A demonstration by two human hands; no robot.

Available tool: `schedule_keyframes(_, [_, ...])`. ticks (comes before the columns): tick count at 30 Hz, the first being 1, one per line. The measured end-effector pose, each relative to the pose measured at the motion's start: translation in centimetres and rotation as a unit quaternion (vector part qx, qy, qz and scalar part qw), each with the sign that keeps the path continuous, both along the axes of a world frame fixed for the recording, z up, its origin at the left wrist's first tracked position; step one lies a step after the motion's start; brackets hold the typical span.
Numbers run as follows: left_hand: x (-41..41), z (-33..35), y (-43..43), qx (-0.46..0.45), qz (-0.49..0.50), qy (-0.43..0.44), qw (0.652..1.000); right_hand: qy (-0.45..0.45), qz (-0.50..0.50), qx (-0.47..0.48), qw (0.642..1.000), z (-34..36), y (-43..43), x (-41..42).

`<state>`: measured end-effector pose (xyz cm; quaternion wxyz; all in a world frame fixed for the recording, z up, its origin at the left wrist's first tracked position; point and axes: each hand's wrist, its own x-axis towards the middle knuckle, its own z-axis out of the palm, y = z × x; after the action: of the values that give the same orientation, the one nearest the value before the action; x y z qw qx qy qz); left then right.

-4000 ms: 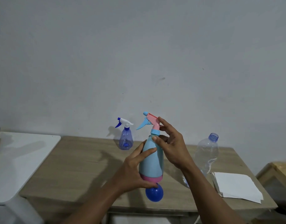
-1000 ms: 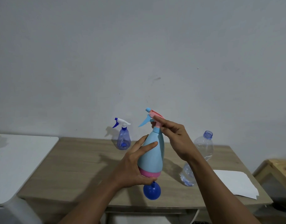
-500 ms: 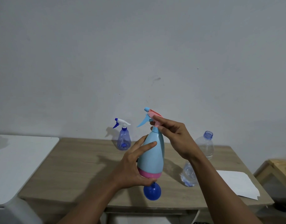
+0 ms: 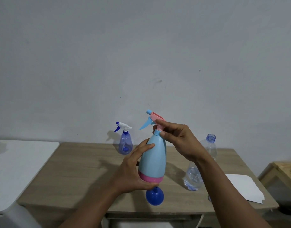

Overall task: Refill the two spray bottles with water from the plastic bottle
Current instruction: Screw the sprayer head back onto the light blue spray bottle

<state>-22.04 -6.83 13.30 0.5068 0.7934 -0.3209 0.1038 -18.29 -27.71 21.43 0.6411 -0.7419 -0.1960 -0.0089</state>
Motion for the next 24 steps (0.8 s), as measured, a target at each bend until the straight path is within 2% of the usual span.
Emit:
schedule_keyframes(5, [-0.1,-0.9,-0.3,0.004,0.01,0.007,1.0,-0.054,-0.07,-0.019,0.996,-1.1,1.0,0.0])
schedule_keyframes(11, [0.1,-0.6,-0.3,-0.002,0.014,0.01,1.0,0.016,0.027,-0.011,0.999,0.3,-0.2,-0.1])
schedule_keyframes(13, [0.3,-0.6,-0.2,0.0,0.015,0.011,1.0,0.017,0.031,-0.007,0.999,0.4,-0.4,-0.1])
schedule_keyframes(16, [0.3,-0.9,-0.2,0.0,0.015,0.013,1.0,-0.019,-0.025,0.0,1.0,0.0,0.3,0.0])
schedule_keyframes(21, [0.4,-1.4,-0.4,0.005,0.022,0.017,1.0,-0.09,-0.1,-0.059,0.989,-1.1,1.2,0.2])
schedule_keyframes(24, [0.4,-1.0,-0.3,0.002,0.027,0.026,0.999,-0.042,-0.038,-0.056,0.997,-0.3,0.5,0.4])
